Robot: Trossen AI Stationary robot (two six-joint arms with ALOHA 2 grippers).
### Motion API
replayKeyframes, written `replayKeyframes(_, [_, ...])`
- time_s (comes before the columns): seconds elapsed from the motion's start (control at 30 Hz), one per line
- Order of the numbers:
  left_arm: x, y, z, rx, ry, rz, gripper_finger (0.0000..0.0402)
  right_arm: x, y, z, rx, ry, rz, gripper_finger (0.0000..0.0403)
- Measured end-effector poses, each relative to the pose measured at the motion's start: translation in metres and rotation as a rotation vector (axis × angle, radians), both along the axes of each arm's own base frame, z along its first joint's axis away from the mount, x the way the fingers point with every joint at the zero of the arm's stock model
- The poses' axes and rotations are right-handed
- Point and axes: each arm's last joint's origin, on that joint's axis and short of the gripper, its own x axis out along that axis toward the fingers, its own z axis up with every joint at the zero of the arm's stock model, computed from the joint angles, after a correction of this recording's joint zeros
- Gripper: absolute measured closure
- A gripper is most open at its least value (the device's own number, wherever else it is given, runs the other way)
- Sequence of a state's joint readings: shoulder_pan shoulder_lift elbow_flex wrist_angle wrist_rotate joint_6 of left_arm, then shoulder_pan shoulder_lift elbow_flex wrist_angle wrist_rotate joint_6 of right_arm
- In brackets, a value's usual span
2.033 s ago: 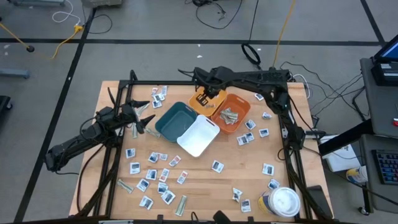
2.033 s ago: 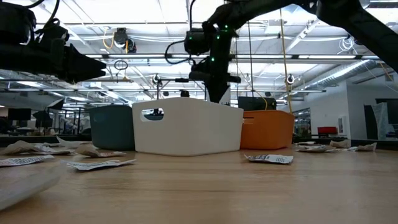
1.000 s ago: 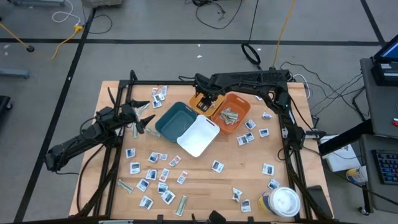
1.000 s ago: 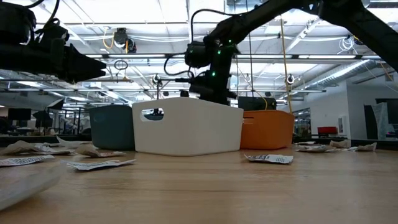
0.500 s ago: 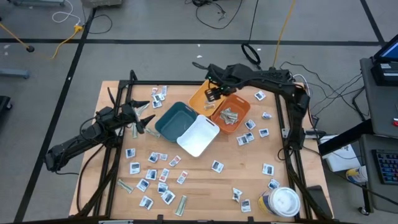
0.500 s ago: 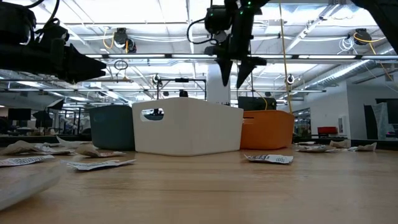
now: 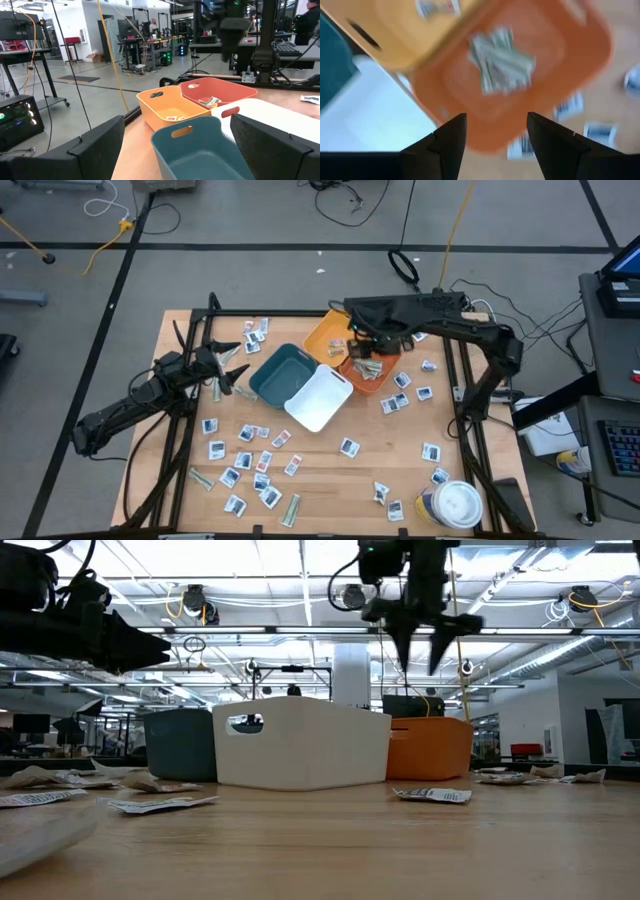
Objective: Pick & Place First Aid Supplies
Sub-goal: Put the blue alcohol pad into the blue bin
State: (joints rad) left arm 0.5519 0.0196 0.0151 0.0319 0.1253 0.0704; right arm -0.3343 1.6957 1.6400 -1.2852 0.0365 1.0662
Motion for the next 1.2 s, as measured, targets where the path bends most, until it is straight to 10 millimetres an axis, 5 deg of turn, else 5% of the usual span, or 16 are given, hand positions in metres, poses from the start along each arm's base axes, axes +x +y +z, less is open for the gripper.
replayKeyframes(0.37, [0.0, 0.0, 0.0, 0.0, 0.0, 0.0, 0.0034, -0.045, 0.075, -0.032, 0.289, 0.093, -0.155, 0.0202])
replayKeyframes(0.83, [0.0, 0.0, 0.0, 0.0, 0.0, 0.0, 0.0034, -0.075, 0.155, -0.062, 0.623, 0.349, -0.143, 0.0202])
replayKeyframes(1.2, [0.0, 0.0, 0.0, 0.0, 0.0, 0.0, 0.0034, -0.091, 0.203, -0.082, 0.673, 0.441, -0.087, 0.0202])
